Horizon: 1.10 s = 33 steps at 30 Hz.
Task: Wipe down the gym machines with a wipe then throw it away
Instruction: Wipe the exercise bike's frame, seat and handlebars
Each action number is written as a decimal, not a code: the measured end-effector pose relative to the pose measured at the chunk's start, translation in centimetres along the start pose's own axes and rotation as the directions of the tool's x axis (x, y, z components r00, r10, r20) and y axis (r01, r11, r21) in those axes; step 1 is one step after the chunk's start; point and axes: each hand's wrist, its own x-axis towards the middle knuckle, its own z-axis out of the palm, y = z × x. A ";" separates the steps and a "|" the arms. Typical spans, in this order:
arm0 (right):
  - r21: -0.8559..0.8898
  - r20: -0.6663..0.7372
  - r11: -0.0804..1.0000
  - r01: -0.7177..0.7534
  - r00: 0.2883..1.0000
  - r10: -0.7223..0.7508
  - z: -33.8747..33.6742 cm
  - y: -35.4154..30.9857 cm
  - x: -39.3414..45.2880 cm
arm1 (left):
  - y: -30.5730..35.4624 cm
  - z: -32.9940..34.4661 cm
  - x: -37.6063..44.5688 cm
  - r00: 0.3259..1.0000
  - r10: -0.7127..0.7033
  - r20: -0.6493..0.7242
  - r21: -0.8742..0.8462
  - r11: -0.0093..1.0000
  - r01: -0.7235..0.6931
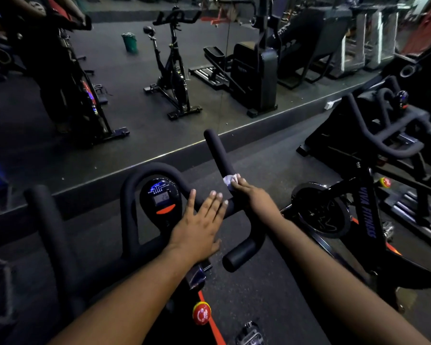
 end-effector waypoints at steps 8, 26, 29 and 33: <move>-0.100 -0.064 0.990 -0.095 0.994 0.089 4.2 -4.8 -4.2 | -0.5 0.6 -1.4 0.997 0.028 -0.068 -0.063 0.998 -0.032; -0.080 -0.120 0.936 -0.343 0.935 0.333 8.6 -19.5 -7.6 | -9.9 6.1 -19.1 0.998 0.052 -0.031 -0.276 0.959 -0.059; -0.084 -0.156 0.937 -0.340 0.933 0.325 9.4 -21.9 -8.5 | -10.6 5.9 -20.5 1.000 0.006 0.000 -0.322 0.947 -0.005; -0.079 -0.075 0.967 -0.240 0.969 0.234 10.5 -26.0 -10.6 | -10.8 6.2 -22.3 1.000 -0.012 0.022 -0.341 0.940 0.019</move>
